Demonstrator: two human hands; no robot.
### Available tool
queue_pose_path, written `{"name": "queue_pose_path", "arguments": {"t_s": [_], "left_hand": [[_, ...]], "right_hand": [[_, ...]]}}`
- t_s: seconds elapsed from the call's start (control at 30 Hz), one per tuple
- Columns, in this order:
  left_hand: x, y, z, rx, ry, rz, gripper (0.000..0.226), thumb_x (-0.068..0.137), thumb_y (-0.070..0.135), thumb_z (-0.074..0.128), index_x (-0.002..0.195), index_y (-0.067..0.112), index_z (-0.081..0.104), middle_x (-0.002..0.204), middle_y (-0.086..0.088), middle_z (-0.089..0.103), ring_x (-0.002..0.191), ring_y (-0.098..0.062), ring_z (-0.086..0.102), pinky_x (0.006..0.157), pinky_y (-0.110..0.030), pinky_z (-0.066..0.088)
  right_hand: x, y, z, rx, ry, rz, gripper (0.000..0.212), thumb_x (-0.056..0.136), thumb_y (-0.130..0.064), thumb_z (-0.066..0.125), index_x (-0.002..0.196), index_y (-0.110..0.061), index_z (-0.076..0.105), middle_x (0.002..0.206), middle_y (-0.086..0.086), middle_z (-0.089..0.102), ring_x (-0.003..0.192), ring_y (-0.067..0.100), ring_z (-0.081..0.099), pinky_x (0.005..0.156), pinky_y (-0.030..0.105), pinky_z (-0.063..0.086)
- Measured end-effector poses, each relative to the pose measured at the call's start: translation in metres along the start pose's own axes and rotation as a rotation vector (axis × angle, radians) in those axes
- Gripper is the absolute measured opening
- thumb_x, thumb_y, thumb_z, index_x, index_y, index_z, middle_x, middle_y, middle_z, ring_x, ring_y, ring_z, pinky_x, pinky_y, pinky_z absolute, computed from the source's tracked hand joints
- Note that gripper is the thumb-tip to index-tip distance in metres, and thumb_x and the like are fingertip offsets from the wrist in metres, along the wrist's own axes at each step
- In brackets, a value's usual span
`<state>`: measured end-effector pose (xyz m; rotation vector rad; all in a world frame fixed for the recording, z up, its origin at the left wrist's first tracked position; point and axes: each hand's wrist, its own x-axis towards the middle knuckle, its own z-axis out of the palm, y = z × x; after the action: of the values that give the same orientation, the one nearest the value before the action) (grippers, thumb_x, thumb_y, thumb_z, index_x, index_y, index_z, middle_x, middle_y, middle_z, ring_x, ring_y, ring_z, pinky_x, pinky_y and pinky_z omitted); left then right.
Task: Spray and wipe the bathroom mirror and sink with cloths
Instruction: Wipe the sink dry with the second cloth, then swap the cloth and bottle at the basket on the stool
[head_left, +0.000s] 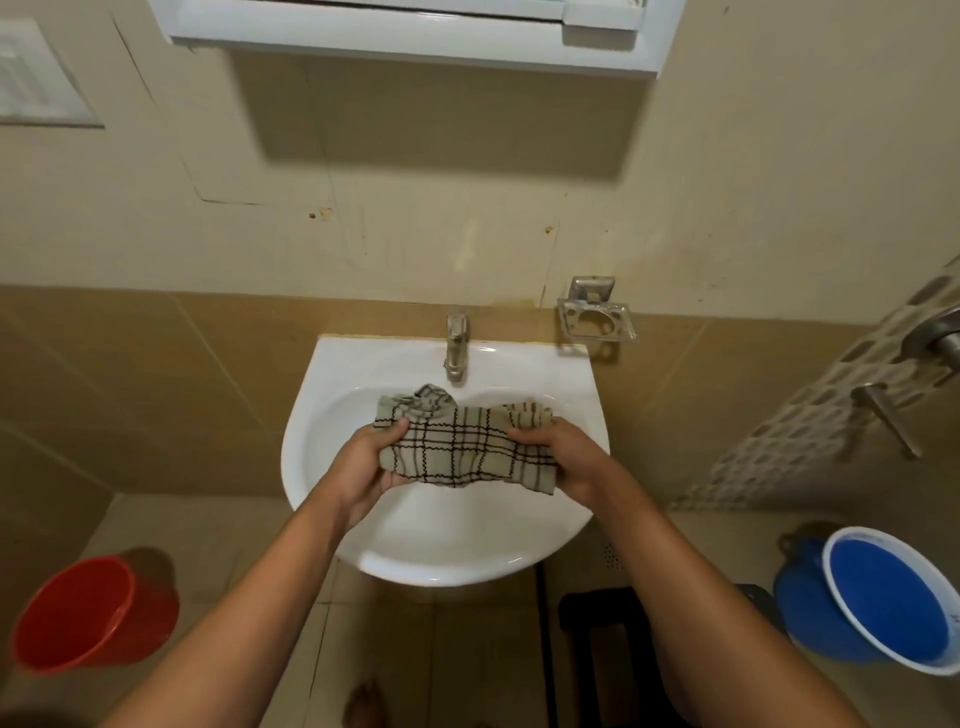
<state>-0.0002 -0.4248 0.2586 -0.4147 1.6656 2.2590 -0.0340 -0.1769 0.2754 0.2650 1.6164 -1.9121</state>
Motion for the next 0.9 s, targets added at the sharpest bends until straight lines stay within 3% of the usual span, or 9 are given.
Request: {"name": "queue_pose_path", "arguments": {"t_s": [0.2, 0.37, 0.43, 0.57, 0.67, 0.8, 0.9], "left_hand": [[0.0, -0.013, 0.014, -0.152, -0.004, -0.138, 0.035, 0.096, 0.019, 0.047, 0.123, 0.0, 0.06, 0.12, -0.02, 0.066, 0.111, -0.035, 0.064, 0.09, -0.05, 0.054], [0.007, -0.026, 0.041, -0.137, -0.008, -0.211, 0.034, 0.092, 0.018, 0.049, 0.119, 0.001, 0.062, 0.115, -0.019, 0.069, 0.09, -0.028, 0.07, 0.078, -0.042, 0.059], [0.011, -0.032, 0.054, -0.147, -0.062, -0.23, 0.038, 0.092, 0.021, 0.048, 0.122, 0.003, 0.06, 0.115, -0.019, 0.068, 0.093, -0.03, 0.069, 0.081, -0.045, 0.057], [0.025, -0.045, 0.086, -0.138, -0.246, -0.333, 0.048, 0.091, 0.039, 0.051, 0.127, 0.009, 0.061, 0.127, -0.019, 0.062, 0.119, -0.038, 0.057, 0.103, -0.058, 0.042], [0.035, -0.051, 0.113, -0.138, -0.336, -0.423, 0.047, 0.09, 0.041, 0.053, 0.125, 0.01, 0.063, 0.125, -0.017, 0.064, 0.118, -0.036, 0.059, 0.099, -0.054, 0.046], [0.038, -0.06, 0.149, -0.172, -0.427, -0.479, 0.041, 0.091, 0.027, 0.054, 0.125, 0.006, 0.062, 0.124, -0.017, 0.064, 0.102, -0.03, 0.068, 0.086, -0.044, 0.056], [0.04, -0.07, 0.172, -0.204, -0.525, -0.518, 0.043, 0.093, 0.023, 0.048, 0.131, 0.005, 0.056, 0.129, -0.018, 0.062, 0.11, -0.03, 0.063, 0.087, -0.043, 0.056]], "right_hand": [[-0.017, 0.0, -0.029, -0.112, 0.074, -0.05, 0.027, 0.091, -0.003, 0.062, 0.117, -0.002, 0.066, 0.111, 0.016, 0.072, 0.104, 0.031, 0.069, 0.092, 0.045, 0.056], [-0.045, 0.017, -0.048, -0.029, 0.209, -0.135, 0.027, 0.091, -0.009, 0.062, 0.117, -0.003, 0.065, 0.107, 0.015, 0.074, 0.103, 0.032, 0.069, 0.09, 0.047, 0.056], [-0.06, 0.015, -0.058, 0.013, 0.248, -0.158, 0.026, 0.087, -0.006, 0.064, 0.113, -0.002, 0.066, 0.106, 0.019, 0.073, 0.101, 0.036, 0.069, 0.089, 0.05, 0.056], [-0.091, -0.001, -0.075, 0.006, 0.29, -0.229, 0.023, 0.08, 0.004, 0.064, 0.098, -0.009, 0.068, 0.092, 0.015, 0.075, 0.09, 0.035, 0.07, 0.085, 0.051, 0.056], [-0.116, -0.013, -0.085, -0.004, 0.342, -0.262, 0.023, 0.08, 0.003, 0.066, 0.094, -0.015, 0.07, 0.088, 0.009, 0.075, 0.086, 0.029, 0.071, 0.08, 0.044, 0.059], [-0.15, -0.024, -0.097, 0.036, 0.433, -0.306, 0.011, 0.088, -0.007, 0.067, 0.098, -0.01, 0.071, 0.093, 0.012, 0.076, 0.088, 0.027, 0.072, 0.076, 0.036, 0.06], [-0.172, -0.03, -0.105, -0.015, 0.509, -0.349, 0.018, 0.092, -0.006, 0.062, 0.109, -0.001, 0.067, 0.096, 0.015, 0.074, 0.084, 0.025, 0.072, 0.075, 0.035, 0.061]]}}
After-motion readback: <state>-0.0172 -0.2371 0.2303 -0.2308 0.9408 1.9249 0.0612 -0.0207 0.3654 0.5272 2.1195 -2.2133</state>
